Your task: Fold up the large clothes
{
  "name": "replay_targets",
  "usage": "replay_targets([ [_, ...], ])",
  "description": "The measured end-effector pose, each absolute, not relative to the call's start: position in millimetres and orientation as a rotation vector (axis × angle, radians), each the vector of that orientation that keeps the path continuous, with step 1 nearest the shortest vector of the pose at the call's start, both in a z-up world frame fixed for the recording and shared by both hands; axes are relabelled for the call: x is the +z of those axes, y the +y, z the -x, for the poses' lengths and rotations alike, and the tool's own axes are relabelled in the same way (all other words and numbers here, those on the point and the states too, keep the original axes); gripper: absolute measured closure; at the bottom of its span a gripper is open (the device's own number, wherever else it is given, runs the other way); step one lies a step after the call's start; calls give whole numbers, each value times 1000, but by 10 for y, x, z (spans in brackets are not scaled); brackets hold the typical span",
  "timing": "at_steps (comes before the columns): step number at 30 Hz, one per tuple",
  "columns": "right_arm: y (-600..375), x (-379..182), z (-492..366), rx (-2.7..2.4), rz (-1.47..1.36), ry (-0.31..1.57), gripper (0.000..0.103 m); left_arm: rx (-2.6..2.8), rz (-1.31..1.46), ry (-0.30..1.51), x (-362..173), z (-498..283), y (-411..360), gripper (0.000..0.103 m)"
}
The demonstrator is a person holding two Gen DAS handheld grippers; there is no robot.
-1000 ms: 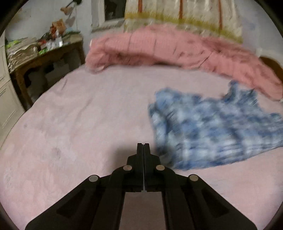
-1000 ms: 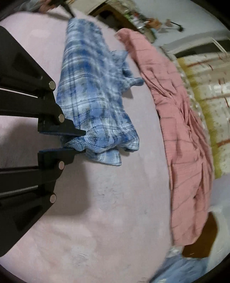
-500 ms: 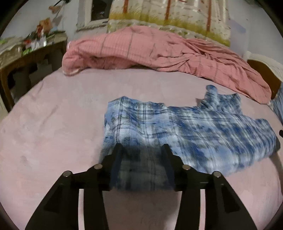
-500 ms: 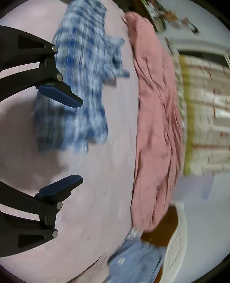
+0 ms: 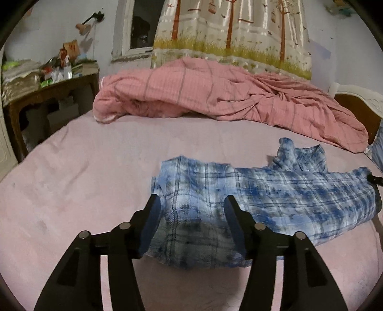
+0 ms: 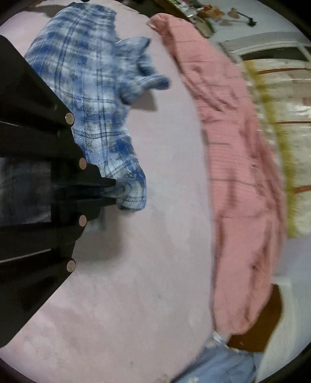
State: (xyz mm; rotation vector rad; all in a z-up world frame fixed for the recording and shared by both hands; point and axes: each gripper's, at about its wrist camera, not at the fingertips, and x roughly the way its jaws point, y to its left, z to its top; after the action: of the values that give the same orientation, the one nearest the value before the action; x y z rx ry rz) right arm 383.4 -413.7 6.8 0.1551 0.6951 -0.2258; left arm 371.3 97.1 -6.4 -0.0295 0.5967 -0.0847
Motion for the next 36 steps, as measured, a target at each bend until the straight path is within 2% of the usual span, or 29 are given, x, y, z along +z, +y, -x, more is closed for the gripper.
replay_targets([
  [5,-4115,-178,-3996,-285,-98,776,95,-51,-62,682,-253,-3831,847,44],
  [8,-4155,-367,-4087,-305,-102,828,95,-48,-56,782,-451,-3987,869,36],
  [10,-4137,-355,-4101,-309,-88,821,95,-34,-53,830,-520,-4058,876,31],
  [15,-4191,-298,-3957,-280,-122,784,91,-19,-81,825,-524,-4036,801,31],
  [17,-4212,-216,-3842,-286,-121,762,77,-24,-79,784,-449,-3961,805,31],
  [19,-4205,-80,-3663,-313,-104,703,33,-35,-93,721,-325,-3845,784,31],
  [20,-4186,-10,-3583,-315,-94,668,28,-34,-110,676,-244,-3758,750,30],
  [24,-4111,280,-3284,-284,-95,598,25,-41,-141,557,45,-3443,580,16],
  [29,-3902,404,-2932,-119,-196,602,16,-118,-63,532,290,-3218,396,2],
  [33,-3661,217,-2701,30,-320,663,15,-208,-43,578,257,-3209,149,1],
  [35,-3616,42,-2729,122,-476,715,15,-237,-28,605,216,-3268,-22,2],
  [36,-3604,-41,-2746,131,-534,736,15,-270,-9,628,186,-3304,-109,7],
])
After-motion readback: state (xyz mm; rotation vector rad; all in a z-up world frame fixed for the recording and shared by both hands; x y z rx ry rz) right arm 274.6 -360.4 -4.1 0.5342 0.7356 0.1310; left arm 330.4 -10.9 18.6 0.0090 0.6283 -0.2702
